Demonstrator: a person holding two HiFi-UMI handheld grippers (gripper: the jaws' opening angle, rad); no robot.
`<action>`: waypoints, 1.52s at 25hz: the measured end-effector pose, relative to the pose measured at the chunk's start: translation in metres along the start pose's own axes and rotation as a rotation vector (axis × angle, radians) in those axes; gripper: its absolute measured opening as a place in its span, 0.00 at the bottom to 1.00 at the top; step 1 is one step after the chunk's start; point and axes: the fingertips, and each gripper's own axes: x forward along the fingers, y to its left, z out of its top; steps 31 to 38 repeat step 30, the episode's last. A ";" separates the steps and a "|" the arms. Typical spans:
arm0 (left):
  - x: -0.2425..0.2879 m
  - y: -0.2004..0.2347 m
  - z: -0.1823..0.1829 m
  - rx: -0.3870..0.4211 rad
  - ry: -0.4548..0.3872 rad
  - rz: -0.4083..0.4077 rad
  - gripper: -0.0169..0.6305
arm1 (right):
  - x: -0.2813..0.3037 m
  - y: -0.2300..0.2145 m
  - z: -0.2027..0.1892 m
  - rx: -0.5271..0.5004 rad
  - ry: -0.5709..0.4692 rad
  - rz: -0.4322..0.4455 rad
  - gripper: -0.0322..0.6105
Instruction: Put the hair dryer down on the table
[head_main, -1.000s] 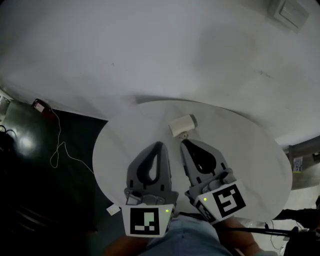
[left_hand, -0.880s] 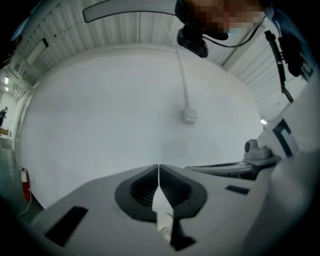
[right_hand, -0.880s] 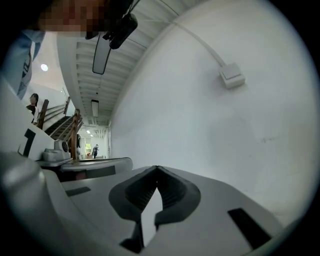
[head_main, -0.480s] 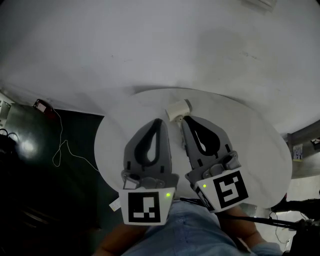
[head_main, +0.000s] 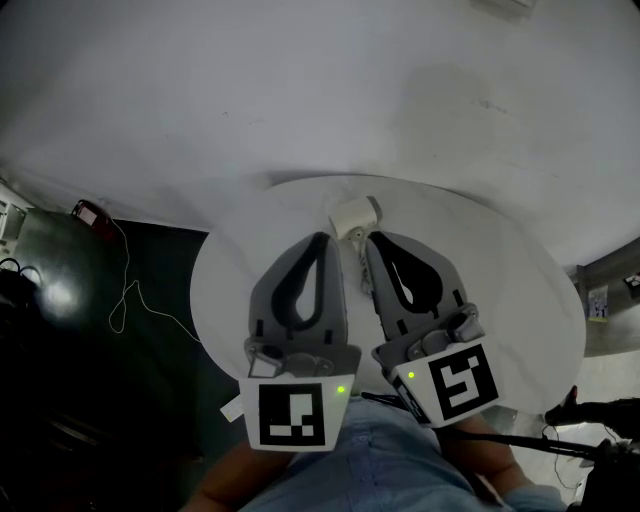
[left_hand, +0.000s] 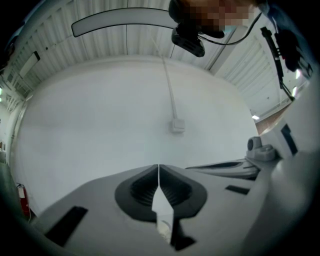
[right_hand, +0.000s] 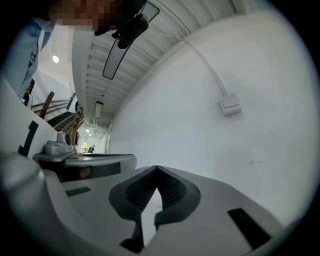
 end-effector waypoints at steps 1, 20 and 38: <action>0.000 -0.001 0.001 0.005 -0.002 -0.002 0.05 | -0.001 0.000 0.000 0.000 -0.003 0.000 0.06; 0.008 0.002 -0.006 0.004 0.011 -0.015 0.05 | 0.006 -0.008 -0.001 -0.011 0.008 -0.024 0.06; 0.009 0.000 -0.010 0.006 0.012 -0.025 0.05 | 0.007 -0.009 -0.004 -0.019 0.013 -0.027 0.06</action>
